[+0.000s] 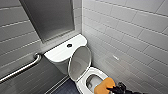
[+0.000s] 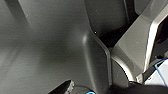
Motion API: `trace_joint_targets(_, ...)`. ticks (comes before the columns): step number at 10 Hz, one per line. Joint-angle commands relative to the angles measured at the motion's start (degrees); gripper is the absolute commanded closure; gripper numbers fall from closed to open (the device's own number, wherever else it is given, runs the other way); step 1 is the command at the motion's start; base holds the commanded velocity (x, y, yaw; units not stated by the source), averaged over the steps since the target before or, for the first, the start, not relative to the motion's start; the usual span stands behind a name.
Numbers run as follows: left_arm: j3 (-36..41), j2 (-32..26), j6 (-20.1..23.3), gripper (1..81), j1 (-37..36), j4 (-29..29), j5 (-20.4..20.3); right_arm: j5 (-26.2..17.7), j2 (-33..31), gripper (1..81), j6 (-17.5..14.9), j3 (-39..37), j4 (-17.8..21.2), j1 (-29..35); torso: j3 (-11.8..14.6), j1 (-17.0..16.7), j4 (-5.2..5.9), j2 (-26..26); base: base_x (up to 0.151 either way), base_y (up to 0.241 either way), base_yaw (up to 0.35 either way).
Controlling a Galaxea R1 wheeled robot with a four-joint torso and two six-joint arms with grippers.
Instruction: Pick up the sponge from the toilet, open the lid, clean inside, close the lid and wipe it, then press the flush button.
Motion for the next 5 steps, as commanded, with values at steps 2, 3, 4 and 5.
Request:
trace_joint_targets(2, 0.32, -0.08, 0.37, 1.0, 0.48, -1.09, 4.93, -5.99, 1.14, 81.1, -0.02, -4.59, 2.87, 11.55, 0.0, 0.0, 0.0, 0.02, 0.0, 0.0, 0.0)
trace_joint_targets(3, 0.4, 0.0, 0.37, 1.0, 0.48, -1.27, 4.93, -6.43, 2.63, 81.1, 0.06, -6.25, 3.31, 12.44, -0.02, 0.0, 0.0, 0.02, 0.0, 0.0, 0.0)
trace_joint_targets(4, 0.4, 0.1, 0.37, 1.0, 0.4, -1.27, 4.93, -6.7, 3.61, 81.1, 0.06, -7.31, 3.4, 13.23, -3.07, 0.0, 0.0, 0.02, 0.0, 0.0, 0.0)
trace_joint_targets(5, 0.32, 0.18, 0.37, 1.0, 0.4, -1.27, 4.93, -6.79, 4.39, 81.1, 0.5, -7.93, 3.57, 13.67, -5.11, 0.0, 0.0, 0.02, 0.0, 0.0, 0.0)
